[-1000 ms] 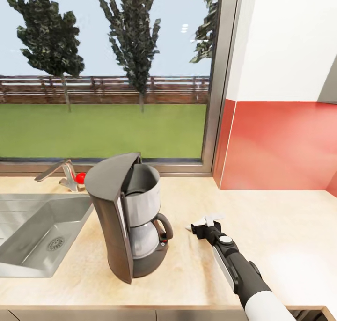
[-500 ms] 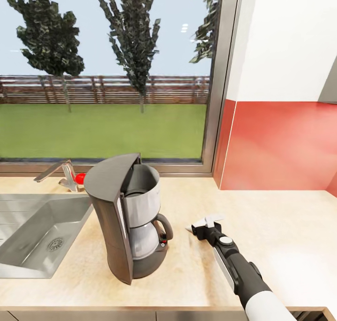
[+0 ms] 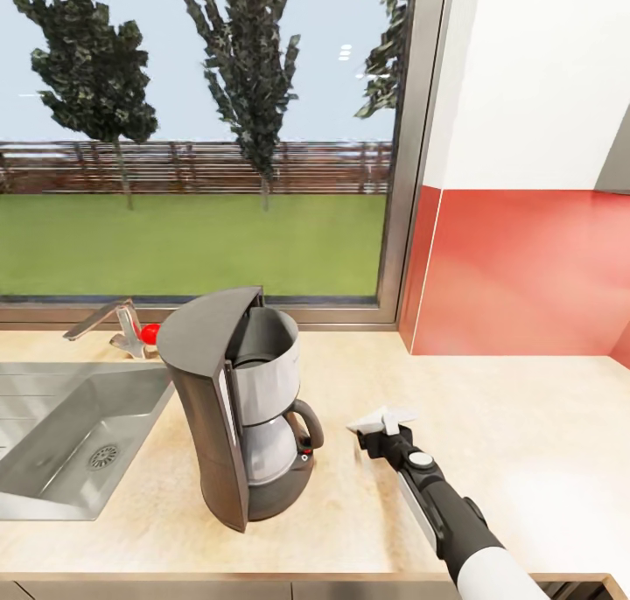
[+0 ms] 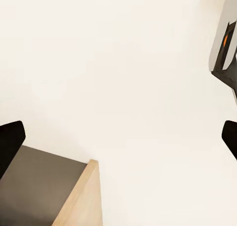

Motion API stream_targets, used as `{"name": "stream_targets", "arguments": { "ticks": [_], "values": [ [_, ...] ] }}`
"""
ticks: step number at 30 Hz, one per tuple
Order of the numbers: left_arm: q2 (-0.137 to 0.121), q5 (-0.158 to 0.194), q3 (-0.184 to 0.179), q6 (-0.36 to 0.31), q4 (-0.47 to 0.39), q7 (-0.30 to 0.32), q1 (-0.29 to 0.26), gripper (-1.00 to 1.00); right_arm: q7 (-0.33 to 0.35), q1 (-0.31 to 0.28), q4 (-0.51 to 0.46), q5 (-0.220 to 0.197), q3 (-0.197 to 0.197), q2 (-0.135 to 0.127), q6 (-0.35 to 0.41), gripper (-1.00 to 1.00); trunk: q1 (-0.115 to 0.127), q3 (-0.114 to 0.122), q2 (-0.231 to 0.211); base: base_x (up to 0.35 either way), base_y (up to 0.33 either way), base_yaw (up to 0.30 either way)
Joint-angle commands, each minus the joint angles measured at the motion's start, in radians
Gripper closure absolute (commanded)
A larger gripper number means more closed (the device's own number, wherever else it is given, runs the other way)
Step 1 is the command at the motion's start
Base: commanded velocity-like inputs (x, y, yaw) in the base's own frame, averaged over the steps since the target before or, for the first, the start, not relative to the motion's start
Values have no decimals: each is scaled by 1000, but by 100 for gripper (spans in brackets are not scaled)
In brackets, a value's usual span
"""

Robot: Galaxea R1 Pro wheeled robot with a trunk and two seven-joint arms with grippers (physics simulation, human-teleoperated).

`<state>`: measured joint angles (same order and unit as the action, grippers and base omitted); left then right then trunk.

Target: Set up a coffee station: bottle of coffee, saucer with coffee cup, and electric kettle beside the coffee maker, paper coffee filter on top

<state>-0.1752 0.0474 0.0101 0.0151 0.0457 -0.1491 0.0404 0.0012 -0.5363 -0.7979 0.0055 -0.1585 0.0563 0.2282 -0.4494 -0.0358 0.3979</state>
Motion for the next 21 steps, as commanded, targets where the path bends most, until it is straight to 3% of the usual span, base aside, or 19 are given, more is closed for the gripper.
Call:
{"name": "stream_targets", "arguments": {
  "ticks": [1, 14, 21],
  "values": [
    [0, 5, 1, 2, 0, -1, 0, -100, 1, -1, 3, 1, -1, 0, 2, -100, -1, -2, 2, 0, 0, 0],
    [-3, 5, 1, 1, 0, -1, 0, -100, 2, -1, 18, 1, -2, 2, -7, -100, -1, -2, 2, 0, 4, 0],
    [-3, 5, 1, 1, 0, -1, 0, -100, 2, -1, 19, 1, -1, 2, -7, -100, -1, -2, 2, 0, 116, 0]
  ]
}}
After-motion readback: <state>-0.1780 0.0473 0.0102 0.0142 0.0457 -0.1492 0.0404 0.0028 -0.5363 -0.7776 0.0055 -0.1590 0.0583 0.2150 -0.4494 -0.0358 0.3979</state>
